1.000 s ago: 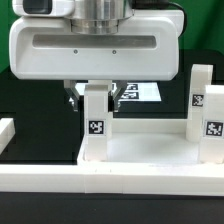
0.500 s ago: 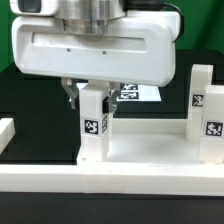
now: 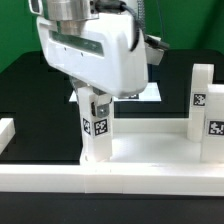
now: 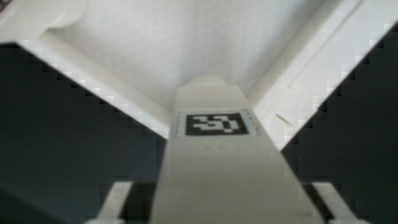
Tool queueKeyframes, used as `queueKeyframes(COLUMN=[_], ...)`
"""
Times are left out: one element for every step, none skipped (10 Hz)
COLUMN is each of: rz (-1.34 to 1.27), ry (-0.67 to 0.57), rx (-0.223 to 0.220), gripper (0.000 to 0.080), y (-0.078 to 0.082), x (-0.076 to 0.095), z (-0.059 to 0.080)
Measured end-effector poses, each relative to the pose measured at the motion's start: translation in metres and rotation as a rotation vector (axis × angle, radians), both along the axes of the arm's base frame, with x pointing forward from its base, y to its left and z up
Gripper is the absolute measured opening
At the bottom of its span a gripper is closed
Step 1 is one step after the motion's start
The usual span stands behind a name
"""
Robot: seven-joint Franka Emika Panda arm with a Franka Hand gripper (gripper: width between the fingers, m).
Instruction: Assemble desk
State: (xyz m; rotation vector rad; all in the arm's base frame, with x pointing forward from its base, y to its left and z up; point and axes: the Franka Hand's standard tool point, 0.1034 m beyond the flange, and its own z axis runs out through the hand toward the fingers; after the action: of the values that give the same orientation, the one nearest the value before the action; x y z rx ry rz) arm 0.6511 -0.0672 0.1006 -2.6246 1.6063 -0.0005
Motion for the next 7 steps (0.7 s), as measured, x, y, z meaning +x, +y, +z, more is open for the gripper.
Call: queueKeyframes(rz=[-0.099, -0.211, -0.266, -0.292, -0.275, -0.241, -0.2], ry=[0.006, 0.012, 0.019, 0.021, 0.02, 0.018, 0.017], rx=[0.007, 0.017, 0.023, 0.024, 0.023, 0.021, 0.02], gripper=[0.029, 0.029, 0.029, 0.029, 0.035, 0.035, 0.0503], y=[0.0, -0.0001, -0.0003, 0.0, 0.0007, 0.0006, 0.0011], x=[-0.0001, -0.0002, -0.0003, -0.0002, -0.0002, -0.0004, -0.0004], z=[0.0, -0.0001, -0.0001, 0.0, -0.0002, -0.0005, -0.0005])
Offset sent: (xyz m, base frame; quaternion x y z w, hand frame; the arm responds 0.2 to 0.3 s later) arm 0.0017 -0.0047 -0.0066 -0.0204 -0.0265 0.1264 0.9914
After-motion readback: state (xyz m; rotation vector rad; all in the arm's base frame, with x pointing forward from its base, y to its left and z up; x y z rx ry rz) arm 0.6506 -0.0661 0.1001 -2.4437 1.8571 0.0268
